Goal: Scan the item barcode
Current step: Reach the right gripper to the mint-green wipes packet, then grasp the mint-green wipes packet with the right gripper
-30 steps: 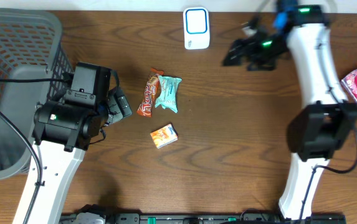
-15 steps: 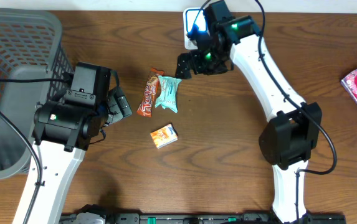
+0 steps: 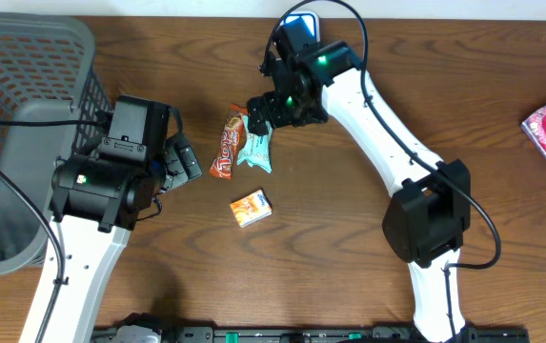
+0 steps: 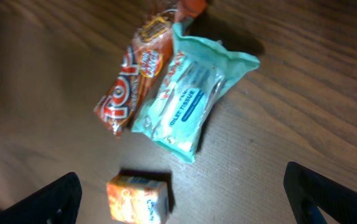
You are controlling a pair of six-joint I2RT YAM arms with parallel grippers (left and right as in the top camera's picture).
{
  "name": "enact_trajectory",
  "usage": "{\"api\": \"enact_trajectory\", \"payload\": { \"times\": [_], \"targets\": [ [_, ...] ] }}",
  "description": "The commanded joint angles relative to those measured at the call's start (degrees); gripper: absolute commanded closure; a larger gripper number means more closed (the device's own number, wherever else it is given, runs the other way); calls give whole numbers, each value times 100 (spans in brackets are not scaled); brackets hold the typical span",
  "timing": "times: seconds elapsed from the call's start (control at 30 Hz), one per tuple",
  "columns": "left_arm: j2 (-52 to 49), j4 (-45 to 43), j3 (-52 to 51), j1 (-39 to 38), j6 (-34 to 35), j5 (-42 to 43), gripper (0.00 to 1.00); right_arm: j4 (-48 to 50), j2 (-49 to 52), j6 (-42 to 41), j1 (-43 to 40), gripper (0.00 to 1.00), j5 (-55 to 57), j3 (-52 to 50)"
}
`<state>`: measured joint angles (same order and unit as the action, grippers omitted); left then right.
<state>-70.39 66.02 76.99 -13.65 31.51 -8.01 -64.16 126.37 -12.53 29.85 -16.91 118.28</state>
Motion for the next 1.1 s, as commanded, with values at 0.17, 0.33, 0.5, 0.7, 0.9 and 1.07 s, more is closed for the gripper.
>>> {"api": "enact_trajectory", "payload": {
  "times": [0.17,0.33,0.5,0.7,0.9,1.07],
  "targets": [
    [-2,17,59,20,7,-33,2,131,-61,-354,26,1,181,-433],
    [-2,15,59,20,7,-33,2,608,-61,-470,33,1,181,-828],
    [-2,15,59,20,7,-33,2,1038,-61,-870,81,1,181,-1384],
    [-2,15,59,20,7,-33,2,1565,-61,-1631,94,5,153,-2009],
    [-2,15,59,20,7,-33,2,1971,-61,-1685,94,10,-79,-2133],
    [-2,15,59,20,9,-33,2,2129,-61,-1762,90,13,31,-2133]
  ]
}}
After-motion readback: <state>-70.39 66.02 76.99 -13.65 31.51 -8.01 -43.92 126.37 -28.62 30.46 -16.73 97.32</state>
